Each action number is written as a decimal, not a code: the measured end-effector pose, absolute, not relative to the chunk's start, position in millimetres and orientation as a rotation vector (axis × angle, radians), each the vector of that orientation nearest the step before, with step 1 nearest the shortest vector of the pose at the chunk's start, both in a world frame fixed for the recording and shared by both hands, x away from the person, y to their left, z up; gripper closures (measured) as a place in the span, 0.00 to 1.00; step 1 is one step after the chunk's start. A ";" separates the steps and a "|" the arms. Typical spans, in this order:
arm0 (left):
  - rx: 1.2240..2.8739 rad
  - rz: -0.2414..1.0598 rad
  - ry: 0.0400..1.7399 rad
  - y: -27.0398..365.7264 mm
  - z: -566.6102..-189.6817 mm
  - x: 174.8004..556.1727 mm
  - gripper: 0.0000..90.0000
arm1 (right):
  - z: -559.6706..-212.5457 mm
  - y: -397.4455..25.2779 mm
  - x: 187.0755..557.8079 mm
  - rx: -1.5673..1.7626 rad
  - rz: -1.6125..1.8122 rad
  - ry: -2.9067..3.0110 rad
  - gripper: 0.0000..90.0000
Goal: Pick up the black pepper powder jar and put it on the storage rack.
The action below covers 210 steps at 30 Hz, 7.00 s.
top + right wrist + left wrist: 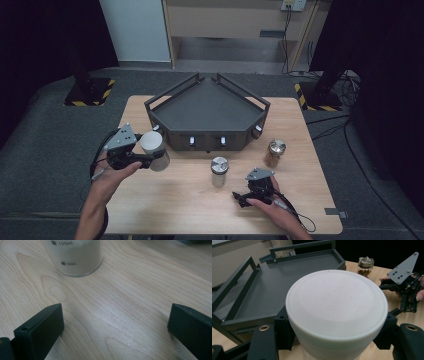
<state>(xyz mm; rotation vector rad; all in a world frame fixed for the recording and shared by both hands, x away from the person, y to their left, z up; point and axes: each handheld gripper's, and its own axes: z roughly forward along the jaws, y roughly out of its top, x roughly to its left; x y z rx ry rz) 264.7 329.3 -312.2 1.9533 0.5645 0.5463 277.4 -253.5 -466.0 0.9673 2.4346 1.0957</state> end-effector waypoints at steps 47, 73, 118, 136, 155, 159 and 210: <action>1.949 0.536 0.529 323.3 -256.5 322.4 0.36 | -466.0 -253.2 277.2 0.969 1.095 2.433 0.01; 1.971 0.552 0.494 309.0 -228.3 359.3 0.36 | -466.0 -253.2 277.2 0.968 1.095 2.433 0.01; 2.002 0.544 0.539 277.6 -236.2 415.5 0.36 | -466.2 -252.7 275.6 0.971 1.093 2.427 0.01; 2.005 0.538 0.566 266.0 -255.7 435.2 0.36 | -466.1 -252.1 273.9 0.983 1.091 2.421 0.02; 2.024 0.549 0.609 264.1 -269.1 441.1 0.36 | -466.0 -252.1 273.9 0.984 1.092 2.421 0.02; 2.033 0.550 0.624 264.4 -272.9 441.7 0.36 | -466.1 -252.1 273.9 0.984 1.092 2.421 0.02; 2.053 0.580 0.681 268.6 -280.5 439.0 0.06 | -466.1 -252.0 273.7 0.985 1.092 2.420 0.02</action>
